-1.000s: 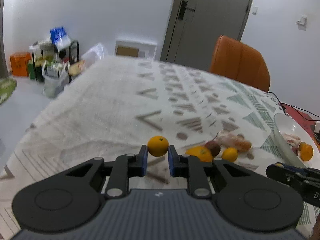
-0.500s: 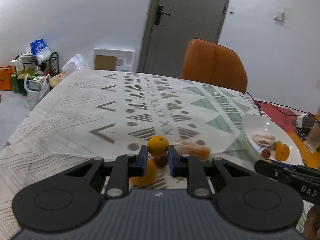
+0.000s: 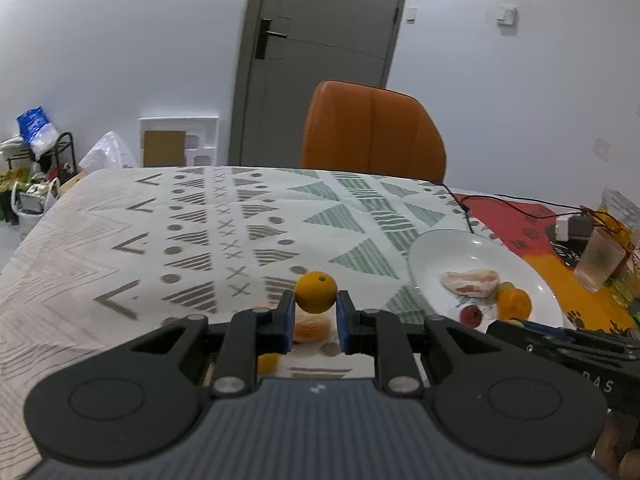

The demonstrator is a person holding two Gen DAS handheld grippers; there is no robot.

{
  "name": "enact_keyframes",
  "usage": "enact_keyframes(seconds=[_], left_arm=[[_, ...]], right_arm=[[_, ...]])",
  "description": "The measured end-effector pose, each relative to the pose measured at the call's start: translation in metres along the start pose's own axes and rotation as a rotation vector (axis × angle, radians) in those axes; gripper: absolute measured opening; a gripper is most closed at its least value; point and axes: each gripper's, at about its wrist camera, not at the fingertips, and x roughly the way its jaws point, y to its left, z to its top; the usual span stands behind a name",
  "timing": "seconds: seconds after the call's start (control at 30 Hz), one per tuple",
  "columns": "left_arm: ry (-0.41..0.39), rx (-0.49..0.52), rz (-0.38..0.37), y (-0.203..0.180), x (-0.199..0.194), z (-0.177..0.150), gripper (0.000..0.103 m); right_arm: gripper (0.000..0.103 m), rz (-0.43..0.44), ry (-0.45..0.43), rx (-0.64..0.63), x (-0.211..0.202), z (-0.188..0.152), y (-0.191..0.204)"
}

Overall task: Organize fruits
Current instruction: 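Carry the yellow plum and small orange to the white plate and open both grippers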

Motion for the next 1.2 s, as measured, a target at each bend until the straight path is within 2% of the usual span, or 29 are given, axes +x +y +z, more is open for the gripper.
enact_keyframes(seconds=[0.5,0.63,1.2], left_arm=[[0.018,0.059,-0.08,-0.043,0.024,0.005,0.02],[0.03,0.075,-0.1,-0.053,0.032,0.005,0.02],[0.042,0.147,-0.195,-0.104,0.054,0.011,0.02]], right_arm=[[0.026,-0.086,-0.025,0.061,-0.007,0.002,-0.042],[0.034,-0.136,-0.043,0.052,-0.011,0.0,-0.045],[0.035,-0.172,-0.078,0.095,-0.032,0.0,-0.069]])
